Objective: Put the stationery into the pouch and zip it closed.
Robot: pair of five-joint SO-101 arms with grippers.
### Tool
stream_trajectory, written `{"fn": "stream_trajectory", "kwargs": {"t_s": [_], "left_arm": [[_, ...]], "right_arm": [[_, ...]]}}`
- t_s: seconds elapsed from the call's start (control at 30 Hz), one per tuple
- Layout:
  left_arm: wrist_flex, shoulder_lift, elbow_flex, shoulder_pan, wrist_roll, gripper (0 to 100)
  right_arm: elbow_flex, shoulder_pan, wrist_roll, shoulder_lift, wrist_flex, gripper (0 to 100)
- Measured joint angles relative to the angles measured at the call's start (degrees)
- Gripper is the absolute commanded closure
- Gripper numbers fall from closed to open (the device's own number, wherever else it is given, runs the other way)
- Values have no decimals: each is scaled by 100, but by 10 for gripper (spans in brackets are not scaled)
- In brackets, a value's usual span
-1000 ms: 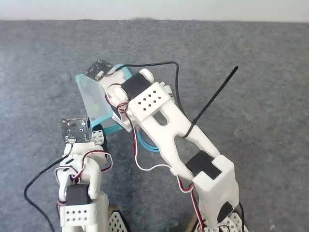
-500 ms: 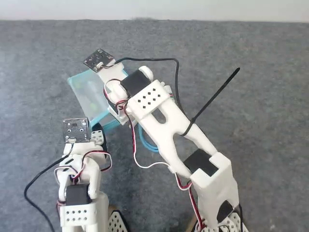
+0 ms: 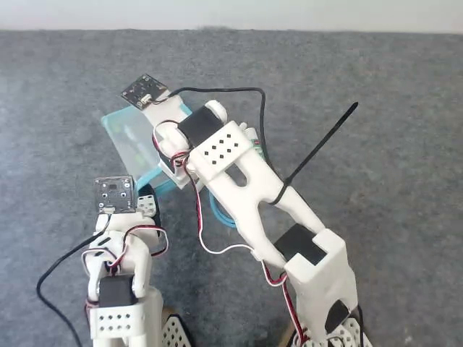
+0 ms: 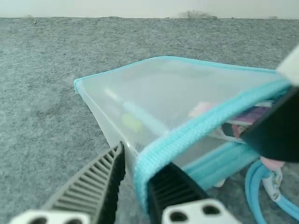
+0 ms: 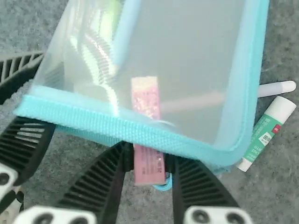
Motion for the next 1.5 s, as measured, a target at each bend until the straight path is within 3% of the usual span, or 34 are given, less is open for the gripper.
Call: {"fn": "stream_trajectory", "kwargs": {"t_s": [0.4,0.67,1.03,1.23,1.5], "left_arm": [[0,0,0,9,0,987],[0,0,0,18,0,987],[0,0,0,18,0,987],[0,0,0,35,-53,987],[0,0,0,26,-53,987]], "right_arm": [[0,0,211,-422,0,864],[0,-88,308,-422,0,719],[-9,-70,510,-1064,167,734],[-62,299,826,-1776,791,734],[1442,1213,862,-2022,325,733]]}}
